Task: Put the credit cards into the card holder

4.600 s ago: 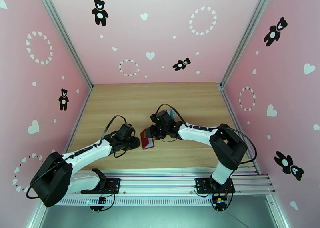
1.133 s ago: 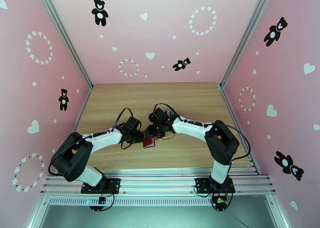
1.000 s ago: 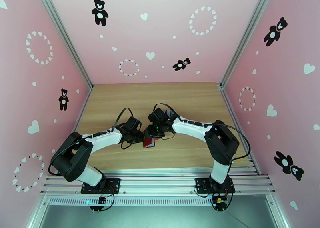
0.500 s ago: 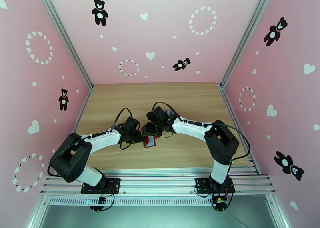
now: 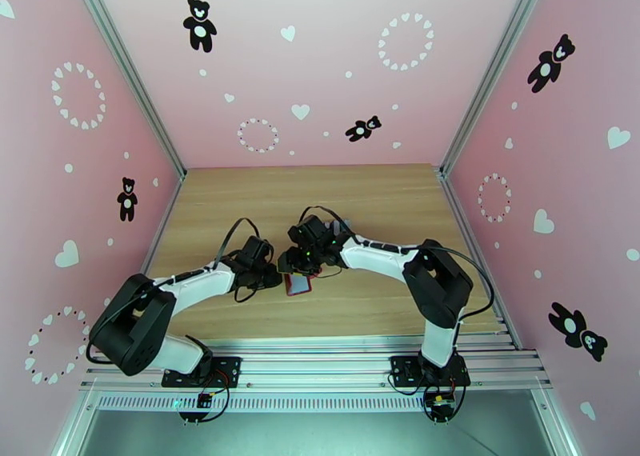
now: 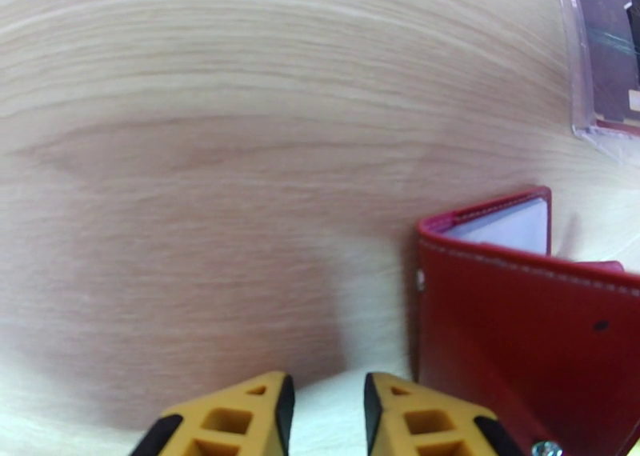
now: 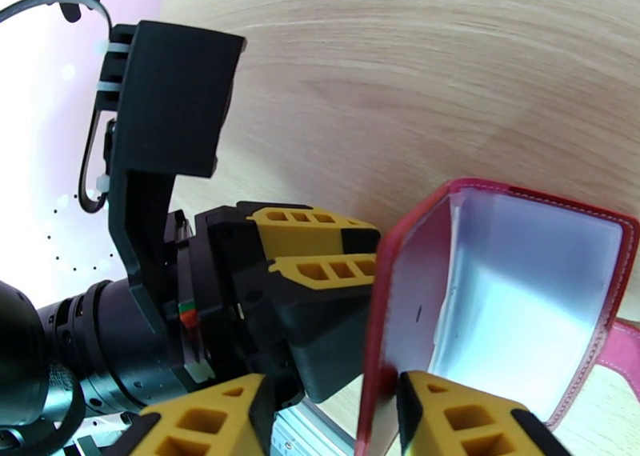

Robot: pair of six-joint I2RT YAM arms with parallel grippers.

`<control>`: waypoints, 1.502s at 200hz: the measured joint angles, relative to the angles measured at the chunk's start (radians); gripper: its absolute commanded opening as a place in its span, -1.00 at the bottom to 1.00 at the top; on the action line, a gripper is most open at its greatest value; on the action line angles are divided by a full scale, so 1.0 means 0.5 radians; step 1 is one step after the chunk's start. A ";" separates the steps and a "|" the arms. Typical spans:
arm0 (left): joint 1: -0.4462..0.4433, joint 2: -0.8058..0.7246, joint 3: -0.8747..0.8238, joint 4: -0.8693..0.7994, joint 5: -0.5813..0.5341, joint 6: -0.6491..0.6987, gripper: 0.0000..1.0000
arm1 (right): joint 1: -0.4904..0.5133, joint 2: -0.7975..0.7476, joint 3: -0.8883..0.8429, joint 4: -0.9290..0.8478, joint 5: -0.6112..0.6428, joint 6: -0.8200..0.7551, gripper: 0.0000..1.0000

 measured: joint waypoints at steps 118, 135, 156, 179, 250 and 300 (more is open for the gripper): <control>-0.004 -0.823 -0.291 -0.323 -0.017 -0.036 -0.15 | 0.046 0.085 0.117 0.011 -0.024 0.016 -0.08; -0.025 -0.961 -0.302 -0.333 -0.009 -0.052 -0.11 | 0.052 0.102 0.140 0.007 -0.026 0.014 -0.08; -0.072 -1.112 -0.303 -0.339 0.009 -0.064 -0.07 | 0.054 0.111 0.153 0.005 -0.031 0.014 -0.08; -0.117 -1.203 -0.303 -0.338 0.021 -0.072 -0.04 | 0.054 0.130 0.174 0.007 -0.036 0.019 -0.08; -0.226 -1.080 -0.302 -0.270 0.021 -0.118 0.03 | 0.054 0.189 0.196 0.007 -0.056 0.029 -0.06; -0.226 -0.938 -0.255 -0.200 0.011 -0.121 0.03 | 0.054 0.202 0.196 0.021 -0.076 0.044 -0.05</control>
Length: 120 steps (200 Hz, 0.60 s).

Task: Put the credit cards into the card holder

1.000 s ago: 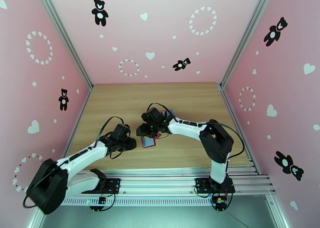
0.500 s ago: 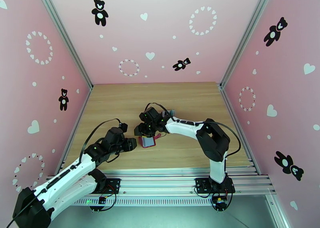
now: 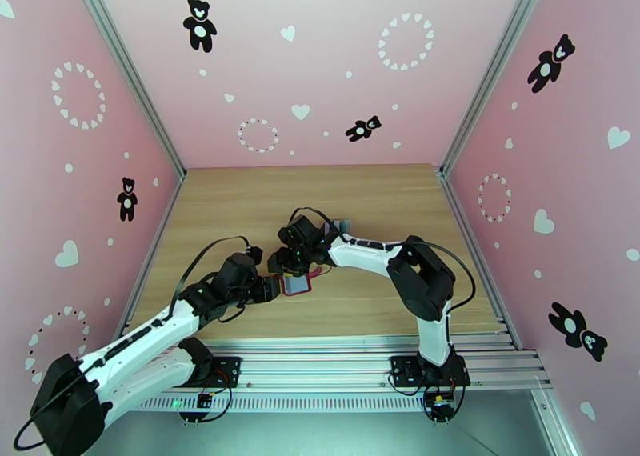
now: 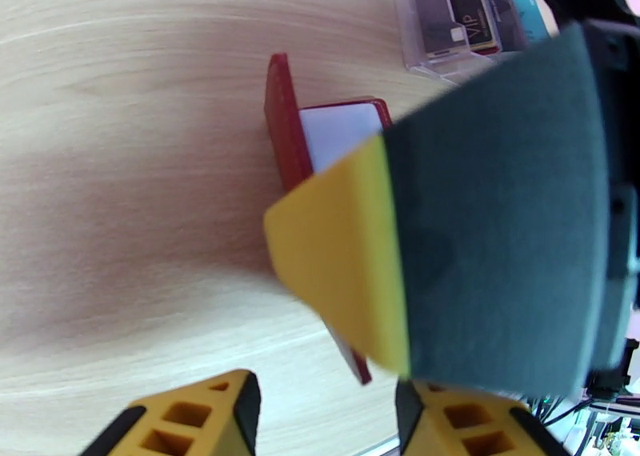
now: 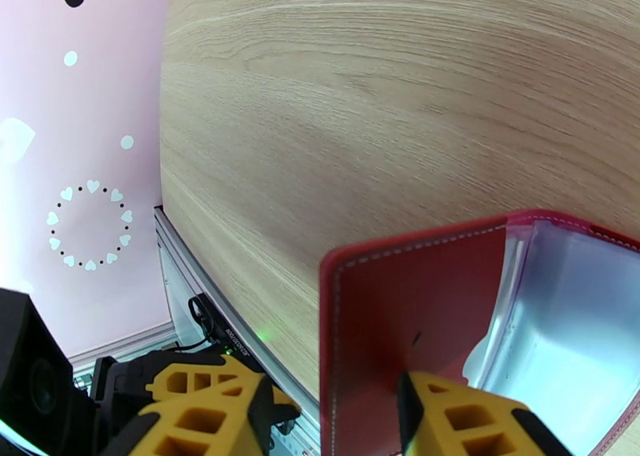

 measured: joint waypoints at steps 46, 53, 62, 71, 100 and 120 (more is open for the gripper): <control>0.000 0.170 0.031 0.038 -0.060 0.008 -0.02 | -0.001 0.000 -0.001 0.021 -0.002 0.016 -0.03; 0.000 0.175 0.037 0.025 -0.089 0.013 -0.03 | -0.002 0.000 -0.001 0.024 0.000 0.021 -0.02; 0.000 0.179 0.050 -0.002 -0.133 0.022 -0.03 | -0.007 0.000 -0.002 0.032 0.002 0.024 -0.02; 0.000 0.179 0.058 -0.018 -0.175 0.026 -0.04 | -0.014 0.000 -0.010 0.044 0.000 0.030 -0.01; 0.000 0.179 0.069 -0.071 -0.280 0.040 -0.04 | -0.054 -0.001 -0.078 0.067 0.009 0.031 0.00; 0.000 0.201 0.071 -0.099 -0.347 0.040 -0.05 | -0.083 -0.001 -0.125 0.069 0.018 0.031 0.00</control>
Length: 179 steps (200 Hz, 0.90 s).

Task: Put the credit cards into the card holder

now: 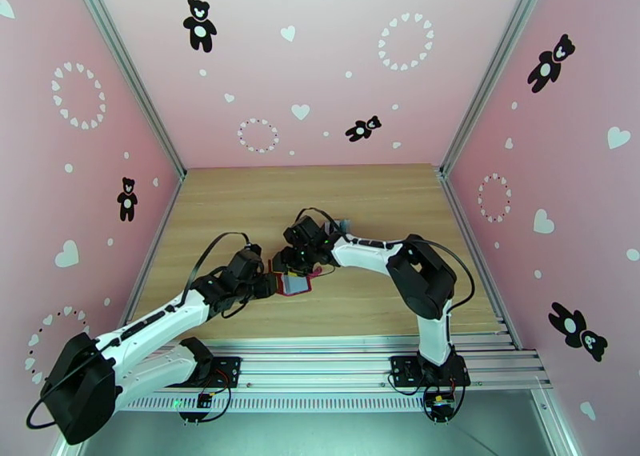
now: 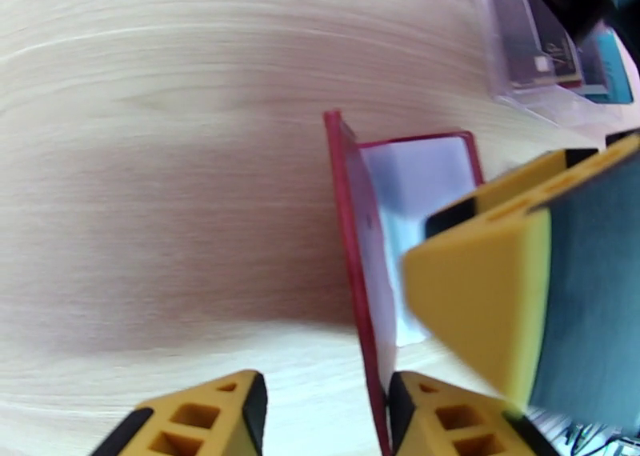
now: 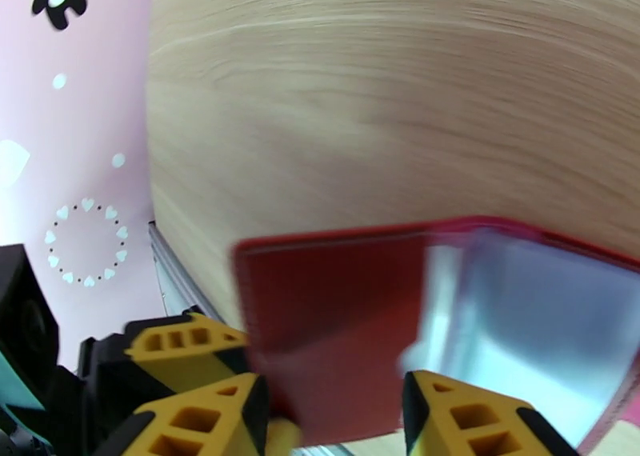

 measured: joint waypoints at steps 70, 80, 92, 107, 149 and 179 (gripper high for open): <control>0.004 0.257 0.063 -0.029 -0.149 0.029 -0.08 | -0.026 -0.002 -0.090 0.014 0.046 -0.002 -0.02; 0.004 0.282 0.073 -0.033 -0.165 0.037 -0.07 | -0.027 -0.002 -0.101 0.020 0.052 -0.002 -0.02; 0.007 0.310 0.088 -0.039 -0.183 0.045 -0.08 | -0.028 -0.002 -0.117 0.023 0.058 -0.002 -0.03; 0.018 0.350 0.103 -0.043 -0.198 0.059 -0.08 | -0.037 -0.004 -0.145 0.023 0.069 -0.003 -0.03; 0.053 0.506 0.151 -0.071 -0.239 0.076 -0.09 | -0.048 -0.041 -0.213 0.016 0.093 -0.014 -0.03; 0.061 0.619 0.220 -0.076 -0.240 0.089 -0.10 | -0.050 -0.069 -0.248 0.011 0.102 -0.021 -0.03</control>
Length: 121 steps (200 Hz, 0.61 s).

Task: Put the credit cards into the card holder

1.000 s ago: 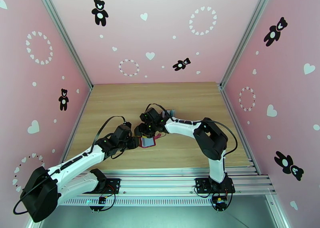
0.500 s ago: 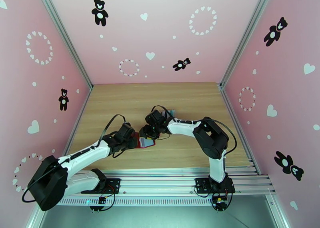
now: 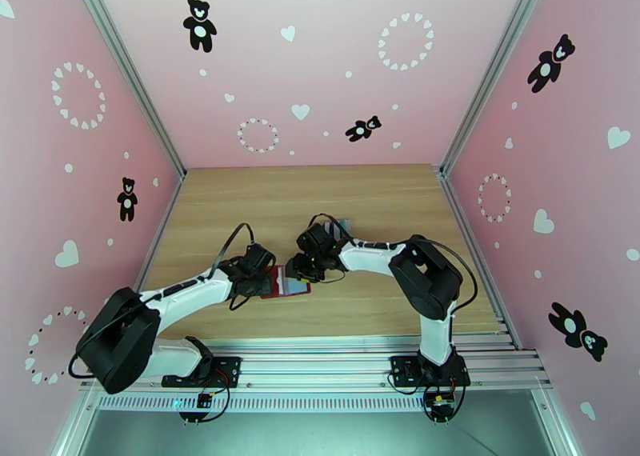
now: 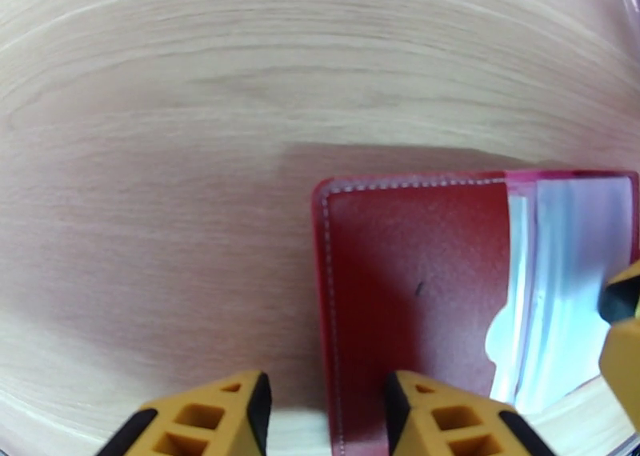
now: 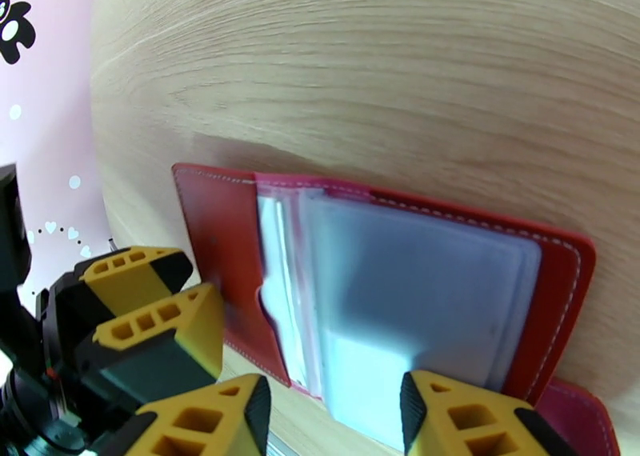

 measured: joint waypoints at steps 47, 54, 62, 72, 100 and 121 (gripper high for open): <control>0.002 0.170 0.106 0.008 0.011 0.031 -0.12 | -0.001 -0.039 -0.070 0.008 0.005 -0.007 -0.04; 0.002 0.186 0.120 0.010 0.018 0.031 -0.12 | -0.002 -0.049 -0.082 0.008 0.008 -0.008 -0.04; 0.002 0.203 0.132 0.018 0.032 0.037 -0.13 | -0.002 -0.060 -0.097 0.009 0.011 -0.008 -0.04; 0.002 0.216 0.140 0.031 0.051 0.037 -0.13 | -0.005 -0.073 -0.114 0.010 0.012 -0.012 -0.04; -0.006 0.243 0.163 0.053 0.076 0.052 -0.15 | -0.022 -0.101 -0.150 0.009 0.021 -0.013 -0.04; -0.034 0.280 0.196 0.057 0.077 0.068 -0.15 | -0.043 -0.115 -0.167 0.007 0.021 -0.014 -0.04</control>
